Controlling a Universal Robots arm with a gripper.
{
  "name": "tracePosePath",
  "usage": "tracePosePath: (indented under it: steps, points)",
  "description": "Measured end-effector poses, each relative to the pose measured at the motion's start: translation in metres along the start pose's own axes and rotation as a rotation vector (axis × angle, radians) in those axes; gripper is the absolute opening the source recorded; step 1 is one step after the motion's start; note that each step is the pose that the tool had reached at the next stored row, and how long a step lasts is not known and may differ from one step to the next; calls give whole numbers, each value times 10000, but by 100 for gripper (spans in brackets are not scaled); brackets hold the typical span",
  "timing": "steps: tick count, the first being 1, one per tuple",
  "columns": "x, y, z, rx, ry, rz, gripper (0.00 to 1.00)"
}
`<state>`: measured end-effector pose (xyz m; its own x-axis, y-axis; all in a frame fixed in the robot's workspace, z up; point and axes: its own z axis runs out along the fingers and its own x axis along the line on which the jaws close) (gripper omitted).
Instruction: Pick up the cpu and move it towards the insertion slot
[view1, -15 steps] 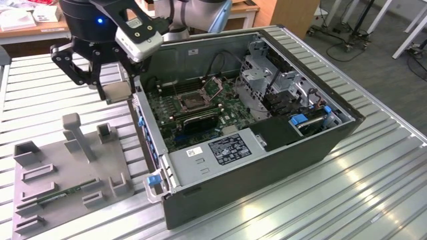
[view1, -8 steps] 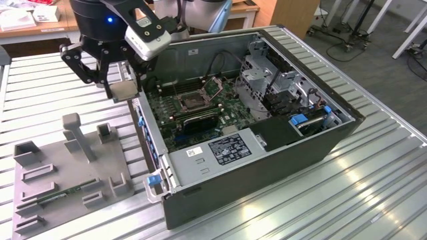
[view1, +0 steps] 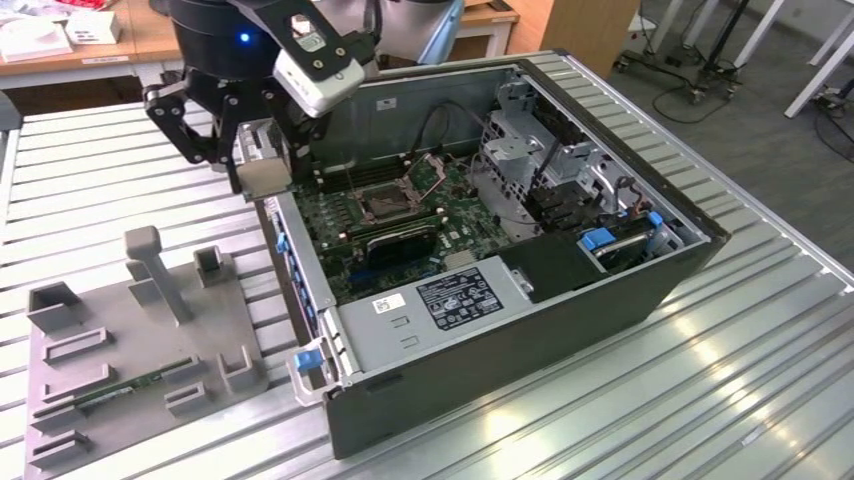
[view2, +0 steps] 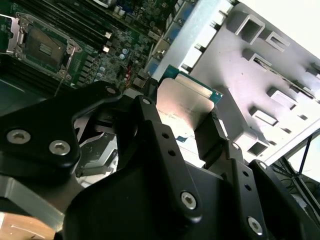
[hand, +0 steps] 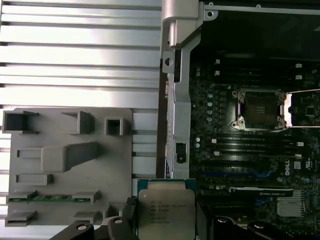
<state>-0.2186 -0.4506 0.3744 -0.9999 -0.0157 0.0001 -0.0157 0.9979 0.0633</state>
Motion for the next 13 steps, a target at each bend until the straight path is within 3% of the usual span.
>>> tracePosePath:
  steps: [13]
  points:
    - [-255, -4, 0, 0, 0, 1, 54]
